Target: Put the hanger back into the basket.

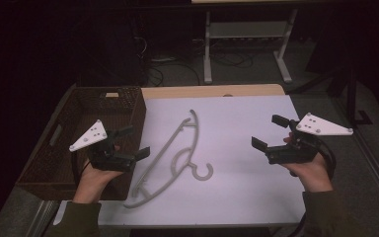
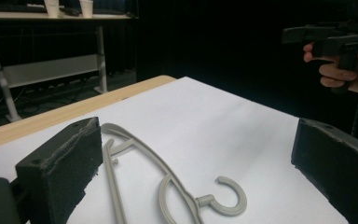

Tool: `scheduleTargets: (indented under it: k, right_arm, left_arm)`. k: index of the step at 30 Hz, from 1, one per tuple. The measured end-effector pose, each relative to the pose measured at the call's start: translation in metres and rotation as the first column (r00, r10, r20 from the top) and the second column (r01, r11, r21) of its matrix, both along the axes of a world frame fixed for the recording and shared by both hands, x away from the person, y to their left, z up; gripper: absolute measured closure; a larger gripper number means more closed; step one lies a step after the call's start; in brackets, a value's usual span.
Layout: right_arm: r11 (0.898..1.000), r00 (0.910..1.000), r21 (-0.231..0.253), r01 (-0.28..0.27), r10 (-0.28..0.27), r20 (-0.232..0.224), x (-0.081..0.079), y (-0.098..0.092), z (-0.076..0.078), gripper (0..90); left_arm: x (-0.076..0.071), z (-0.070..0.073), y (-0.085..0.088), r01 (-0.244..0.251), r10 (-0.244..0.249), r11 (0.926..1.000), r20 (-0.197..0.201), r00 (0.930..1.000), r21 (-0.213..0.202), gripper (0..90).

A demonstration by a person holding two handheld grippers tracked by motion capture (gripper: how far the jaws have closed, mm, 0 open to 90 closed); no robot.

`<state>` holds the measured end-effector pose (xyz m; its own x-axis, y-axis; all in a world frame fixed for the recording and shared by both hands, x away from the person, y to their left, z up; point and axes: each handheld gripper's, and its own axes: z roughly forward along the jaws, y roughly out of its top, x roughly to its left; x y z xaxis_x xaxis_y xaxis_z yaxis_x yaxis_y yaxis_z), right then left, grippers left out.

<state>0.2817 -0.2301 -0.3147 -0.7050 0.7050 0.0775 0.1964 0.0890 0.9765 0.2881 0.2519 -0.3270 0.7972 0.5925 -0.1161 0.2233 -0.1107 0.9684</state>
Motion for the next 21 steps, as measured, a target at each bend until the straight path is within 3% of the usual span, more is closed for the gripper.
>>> scheduleTargets:
  k: [10,21]
  right_arm:
    - [0.998,0.9992,-0.066,0.009,-0.012,-0.037,0.003,0.004,-0.008,0.0]
    - [0.987,0.9928,-0.155,-0.033,0.015,-0.119,0.005,0.014,-0.031,0.0]
  left_arm:
    - [0.002,0.003,-0.026,0.030,-0.022,0.9927,-0.066,0.9976,0.117,1.7]
    - [0.003,-0.005,-0.052,0.060,-0.041,0.9833,-0.113,0.9928,0.172,1.8]
